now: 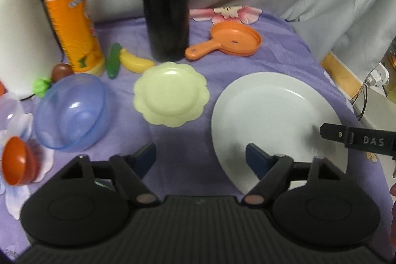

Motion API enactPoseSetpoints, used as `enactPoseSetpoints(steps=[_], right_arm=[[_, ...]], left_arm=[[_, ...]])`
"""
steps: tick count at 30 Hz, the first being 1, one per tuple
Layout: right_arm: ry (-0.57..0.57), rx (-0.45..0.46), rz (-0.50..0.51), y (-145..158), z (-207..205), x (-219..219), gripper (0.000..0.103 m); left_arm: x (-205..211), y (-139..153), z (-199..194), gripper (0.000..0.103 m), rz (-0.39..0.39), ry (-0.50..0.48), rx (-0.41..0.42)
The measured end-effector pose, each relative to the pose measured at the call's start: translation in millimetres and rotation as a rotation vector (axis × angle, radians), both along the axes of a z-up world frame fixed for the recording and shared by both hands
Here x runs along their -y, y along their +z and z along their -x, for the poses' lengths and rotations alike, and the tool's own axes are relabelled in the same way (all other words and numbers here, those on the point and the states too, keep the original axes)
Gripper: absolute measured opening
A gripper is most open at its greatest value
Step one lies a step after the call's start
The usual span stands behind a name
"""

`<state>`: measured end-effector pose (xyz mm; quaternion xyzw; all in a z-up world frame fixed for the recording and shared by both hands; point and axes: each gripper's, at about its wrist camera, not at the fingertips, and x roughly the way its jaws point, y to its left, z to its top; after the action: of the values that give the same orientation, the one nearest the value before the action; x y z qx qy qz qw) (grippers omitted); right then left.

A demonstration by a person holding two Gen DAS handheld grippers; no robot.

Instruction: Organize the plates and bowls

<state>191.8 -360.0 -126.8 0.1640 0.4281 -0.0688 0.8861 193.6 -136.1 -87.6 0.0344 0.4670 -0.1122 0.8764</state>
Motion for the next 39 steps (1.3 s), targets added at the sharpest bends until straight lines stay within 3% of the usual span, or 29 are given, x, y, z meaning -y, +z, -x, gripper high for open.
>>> enactPoseSetpoints(steps=[2,5,7,11,20,25,39], right_arm=[[0.008,0.000,0.008,-3,-9,-2,0.042],[0.021,0.001,-0.006,-12,-14,-5,0.037],[0.031,0.001,-0.001,-15,-15,-9,0.027],[0.050,-0.004,0.010,-21,-2,-13,0.023],[0.058,-0.057,0.037,-11,11,-10,0.021],[0.080,-0.030,0.052,14,25,-33,0.021],[0.247,0.053,0.064,97,93,-154,0.021]], left_arm=[[3,-6,-4,0.065,0.002,-0.006,-0.021],[8,-12,-7,0.056,0.012,-0.018,-0.040],[11,-16,-8,0.052,0.020,-0.030,-0.042],[17,-16,-7,0.033,0.023,-0.052,-0.018],[8,-1,1,0.030,-0.026,-0.018,0.009],[-14,20,18,0.030,-0.029,0.003,0.046],[-146,85,97,0.030,-0.016,0.127,0.127]])
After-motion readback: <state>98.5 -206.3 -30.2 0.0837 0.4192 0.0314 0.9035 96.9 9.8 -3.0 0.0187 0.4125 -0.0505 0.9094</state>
